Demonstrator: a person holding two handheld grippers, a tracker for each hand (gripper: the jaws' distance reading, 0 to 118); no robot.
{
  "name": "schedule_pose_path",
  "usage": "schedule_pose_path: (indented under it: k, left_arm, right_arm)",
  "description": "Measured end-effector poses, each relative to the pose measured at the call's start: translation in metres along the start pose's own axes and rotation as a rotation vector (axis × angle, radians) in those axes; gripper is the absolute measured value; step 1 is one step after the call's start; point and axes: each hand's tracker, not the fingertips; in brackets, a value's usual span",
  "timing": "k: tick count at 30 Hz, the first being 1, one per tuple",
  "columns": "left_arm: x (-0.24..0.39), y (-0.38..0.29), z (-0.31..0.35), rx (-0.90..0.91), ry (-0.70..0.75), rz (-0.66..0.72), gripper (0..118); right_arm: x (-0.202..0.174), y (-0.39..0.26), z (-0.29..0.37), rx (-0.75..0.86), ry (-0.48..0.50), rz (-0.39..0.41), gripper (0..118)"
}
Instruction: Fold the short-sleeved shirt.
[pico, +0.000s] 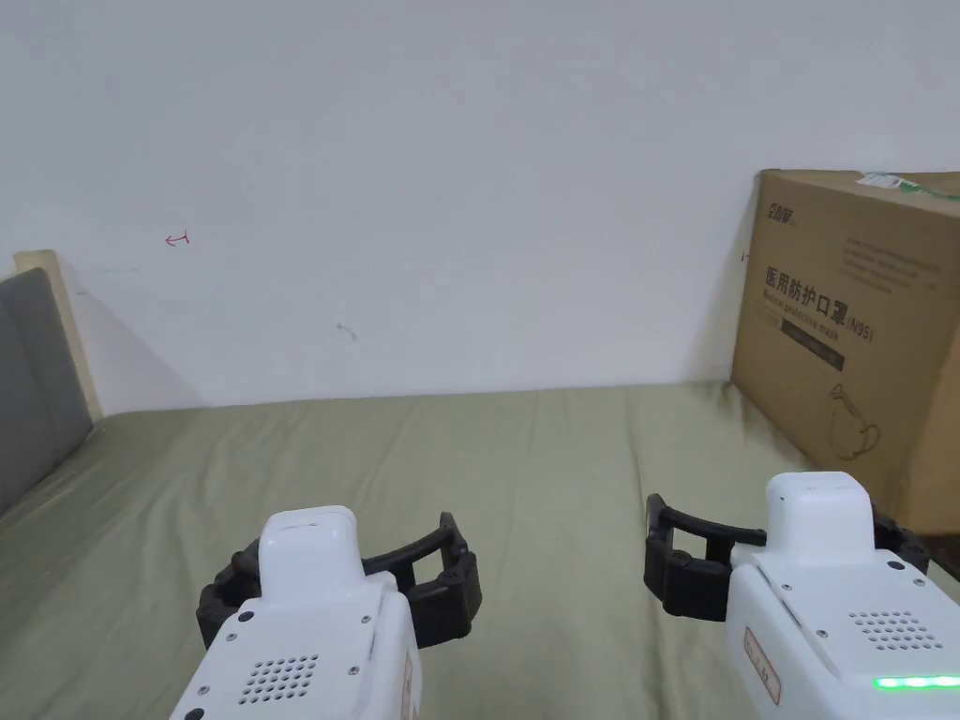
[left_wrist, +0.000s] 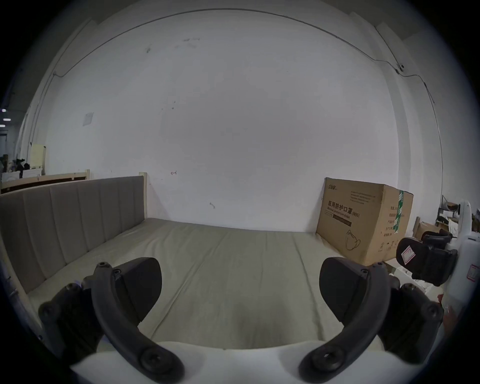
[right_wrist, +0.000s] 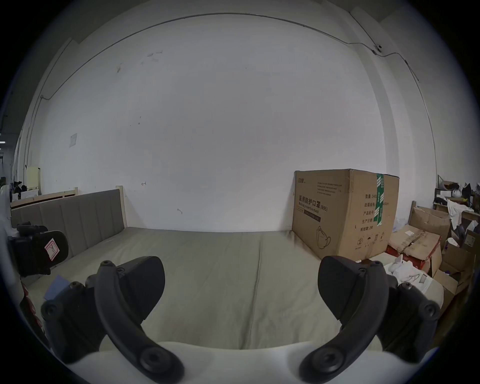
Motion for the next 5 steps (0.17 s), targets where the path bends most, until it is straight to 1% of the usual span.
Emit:
schedule_pose_path:
  k: [5]
  left_arm:
    - [-0.0008,-0.0040,-0.0053,-0.020,0.022,0.021,118]
  right_arm:
    - [0.0000,-0.0018,0.0009,-0.005,0.000,0.008,117]
